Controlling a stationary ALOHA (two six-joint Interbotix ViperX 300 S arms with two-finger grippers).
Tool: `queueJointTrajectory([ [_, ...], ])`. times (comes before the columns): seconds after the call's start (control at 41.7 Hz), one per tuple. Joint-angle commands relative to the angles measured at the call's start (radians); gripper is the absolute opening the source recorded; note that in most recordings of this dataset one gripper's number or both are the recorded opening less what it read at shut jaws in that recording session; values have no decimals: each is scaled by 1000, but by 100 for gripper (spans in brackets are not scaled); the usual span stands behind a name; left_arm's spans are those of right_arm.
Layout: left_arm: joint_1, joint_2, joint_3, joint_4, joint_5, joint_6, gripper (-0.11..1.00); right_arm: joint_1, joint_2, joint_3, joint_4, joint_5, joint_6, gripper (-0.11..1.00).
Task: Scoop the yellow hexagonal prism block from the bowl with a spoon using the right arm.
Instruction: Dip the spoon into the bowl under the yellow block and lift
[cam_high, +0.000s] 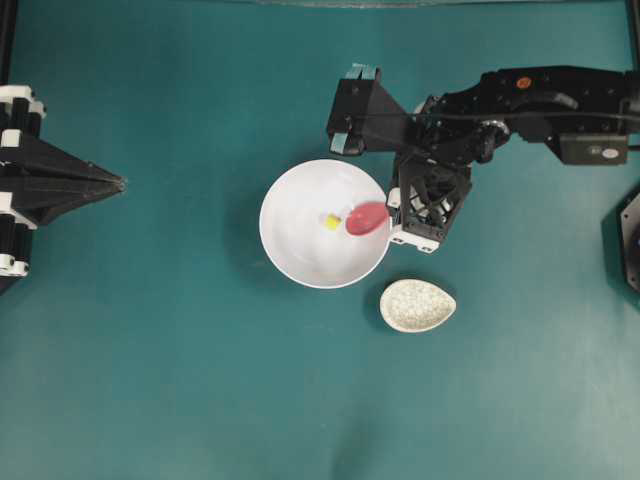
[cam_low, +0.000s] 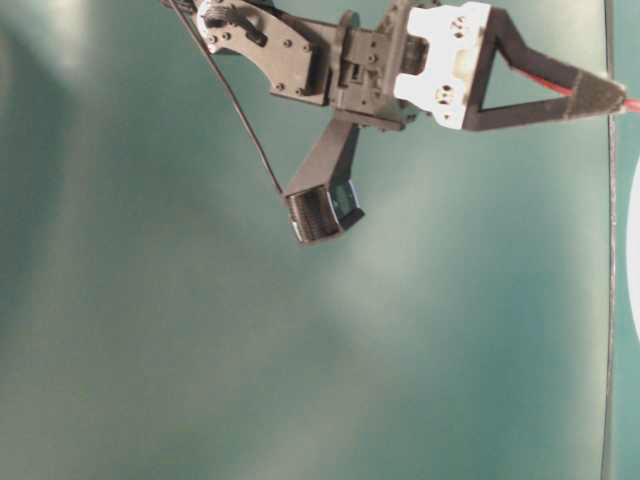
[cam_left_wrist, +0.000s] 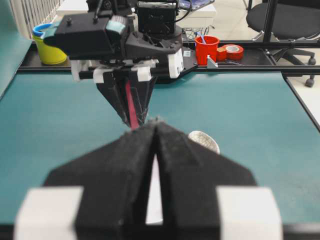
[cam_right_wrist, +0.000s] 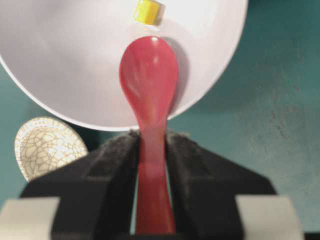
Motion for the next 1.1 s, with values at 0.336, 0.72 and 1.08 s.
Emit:
queueJointTrajectory([
  [0.336,0,2,-21,3,-11,2,1,15,26,-25,0,-71,3,24],
  [0.72,2,0,-21,3,-12,2,1,31,60,-46,0,-201,2,24],
  [1.08,2,0,-21,5,-12,2,1,43,61,-48,26,-310,6,24],
])
